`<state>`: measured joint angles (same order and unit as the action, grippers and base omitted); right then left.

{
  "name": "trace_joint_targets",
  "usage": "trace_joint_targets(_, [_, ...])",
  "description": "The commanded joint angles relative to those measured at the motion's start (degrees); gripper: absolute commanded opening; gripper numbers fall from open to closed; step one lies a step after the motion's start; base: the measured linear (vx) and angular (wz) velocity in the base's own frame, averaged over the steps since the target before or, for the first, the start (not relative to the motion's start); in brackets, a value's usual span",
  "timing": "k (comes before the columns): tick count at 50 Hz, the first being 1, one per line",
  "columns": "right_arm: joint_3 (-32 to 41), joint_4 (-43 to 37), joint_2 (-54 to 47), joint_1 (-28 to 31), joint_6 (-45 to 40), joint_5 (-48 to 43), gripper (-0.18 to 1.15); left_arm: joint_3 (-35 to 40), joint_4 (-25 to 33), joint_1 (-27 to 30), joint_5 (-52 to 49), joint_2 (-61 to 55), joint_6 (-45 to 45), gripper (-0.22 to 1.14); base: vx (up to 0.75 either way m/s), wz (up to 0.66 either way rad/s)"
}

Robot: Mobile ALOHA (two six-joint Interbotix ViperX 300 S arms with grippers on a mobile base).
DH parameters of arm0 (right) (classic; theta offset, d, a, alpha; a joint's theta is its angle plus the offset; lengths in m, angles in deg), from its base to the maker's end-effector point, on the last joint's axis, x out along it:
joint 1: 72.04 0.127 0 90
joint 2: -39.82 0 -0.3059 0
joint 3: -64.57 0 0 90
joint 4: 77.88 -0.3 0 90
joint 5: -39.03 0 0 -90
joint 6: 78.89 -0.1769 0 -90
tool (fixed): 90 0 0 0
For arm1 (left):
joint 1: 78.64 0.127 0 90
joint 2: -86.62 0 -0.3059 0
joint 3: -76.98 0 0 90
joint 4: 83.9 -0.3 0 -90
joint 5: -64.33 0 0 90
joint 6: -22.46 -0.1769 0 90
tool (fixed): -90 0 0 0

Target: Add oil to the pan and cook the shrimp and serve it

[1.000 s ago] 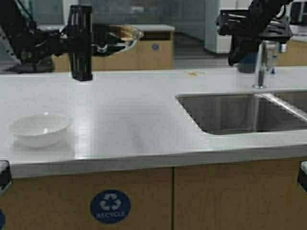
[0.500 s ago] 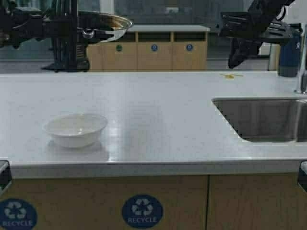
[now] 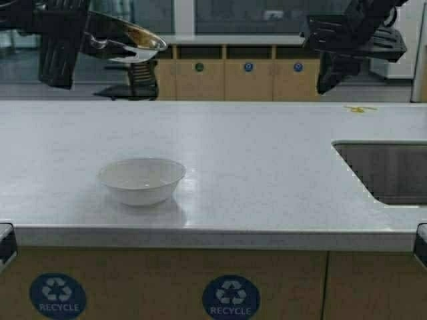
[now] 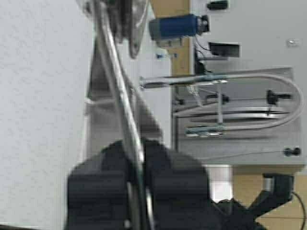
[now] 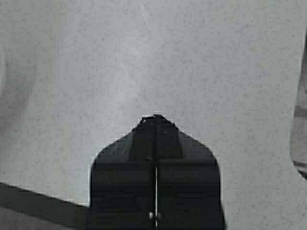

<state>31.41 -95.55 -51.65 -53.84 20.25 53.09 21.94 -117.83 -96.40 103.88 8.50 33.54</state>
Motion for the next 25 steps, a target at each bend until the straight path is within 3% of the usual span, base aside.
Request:
trace_joint_targets(1, [1.3, 0.0, 0.3, 0.1, 0.0, -0.3, 0.06, 0.1, -1.8, -0.2, -7.3, 8.1, -1.1, 0.04, 0.02, 0.12])
trace_joint_targets(13, [1.5, -0.1, -0.3, 0.1, 0.0, -0.3, 0.06, -3.2, -4.7, -0.8, -18.1, 16.1, -1.2, 0.04, 0.02, 0.13])
trace_joint_targets(25, [1.8, -0.2, -1.2, 0.1, 0.0, -0.3, 0.06, -4.3, -7.5, -6.5, -22.5, 13.4, -1.2, 0.04, 0.02, 0.11])
